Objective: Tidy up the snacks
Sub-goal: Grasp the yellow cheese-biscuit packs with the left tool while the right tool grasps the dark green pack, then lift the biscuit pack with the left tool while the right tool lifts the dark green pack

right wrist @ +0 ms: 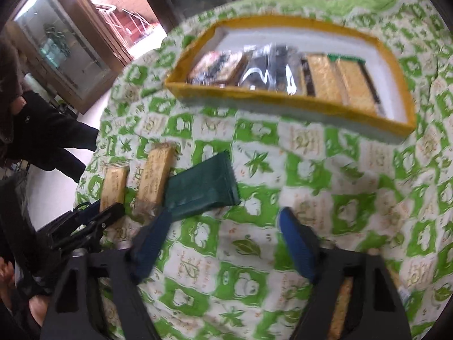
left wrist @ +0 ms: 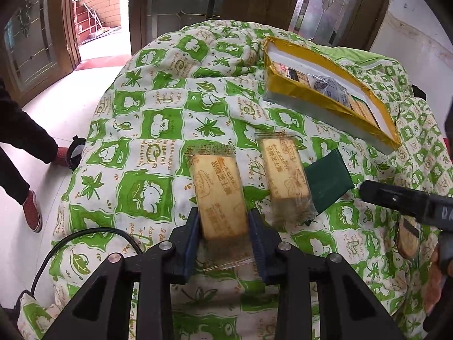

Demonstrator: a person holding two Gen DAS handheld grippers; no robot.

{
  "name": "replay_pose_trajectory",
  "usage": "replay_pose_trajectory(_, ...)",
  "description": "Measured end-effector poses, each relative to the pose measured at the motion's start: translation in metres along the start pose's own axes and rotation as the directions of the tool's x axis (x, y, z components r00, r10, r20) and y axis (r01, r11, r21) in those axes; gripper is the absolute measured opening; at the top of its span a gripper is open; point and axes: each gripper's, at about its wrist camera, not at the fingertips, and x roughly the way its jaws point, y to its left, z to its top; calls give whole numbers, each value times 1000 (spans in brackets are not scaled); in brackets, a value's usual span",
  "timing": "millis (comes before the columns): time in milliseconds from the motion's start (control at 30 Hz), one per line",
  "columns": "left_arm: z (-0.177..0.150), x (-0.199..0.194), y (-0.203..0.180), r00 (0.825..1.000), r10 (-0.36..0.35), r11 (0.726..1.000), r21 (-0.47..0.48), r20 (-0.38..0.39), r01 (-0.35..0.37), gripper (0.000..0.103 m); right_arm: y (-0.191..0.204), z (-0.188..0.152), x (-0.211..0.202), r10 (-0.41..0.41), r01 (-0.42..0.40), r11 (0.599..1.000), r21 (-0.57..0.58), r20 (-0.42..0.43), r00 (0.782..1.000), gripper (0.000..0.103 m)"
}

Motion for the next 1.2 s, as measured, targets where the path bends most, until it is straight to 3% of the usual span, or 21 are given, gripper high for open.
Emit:
replay_pose_trajectory(233,-1,1,-2,1000,-4,1000,14,11,3,35,6,3,25,75,-66,972,227,-30,997,67)
replay_pose_trajectory(433,-3,1,-1,1000,-17,1000,15,16,17,35,-1,19,52,73,-63,890,451,-5,997,67)
replay_pose_trajectory(500,-4,0,-1,1000,-18,1000,18,20,17,36,7,27,58,19,-7,904,428,-24,1000,67)
replay_pose_trajectory(600,-6,-1,0,999,-27,999,19,23,27,36,29,31,62,-79,89,952,291,-45,996,65)
replay_pose_trajectory(700,-6,-2,3,999,-39,999,8,19,39,36,35,26,59,-115,121,977,178,-45,992,49)
replay_pose_trajectory(800,-4,-2,2,999,-37,999,9,11,37,36,22,23,49,-86,92,987,135,-49,995,26)
replay_pose_trajectory(867,-2,0,0,999,-34,999,12,1,34,42,9,22,42,-73,81,988,132,-61,995,16)
replay_pose_trajectory(967,4,4,-4,999,-31,999,18,-11,31,53,-7,18,32,-52,59,990,129,-60,997,16)
replay_pose_trajectory(1100,9,9,-6,1000,-22,999,25,-18,22,54,-21,18,24,2,3,991,131,-40,999,16)
replay_pose_trajectory(1133,9,9,-4,999,-27,999,18,-19,27,52,-26,16,23,18,-13,990,139,-34,999,16)
replay_pose_trajectory(1167,9,9,-2,999,-30,999,9,-14,30,39,-30,15,22,34,-29,988,149,-28,999,16)
replay_pose_trajectory(1200,9,8,-1,999,-33,999,3,-15,33,36,-34,14,21,47,-43,986,161,-22,999,16)
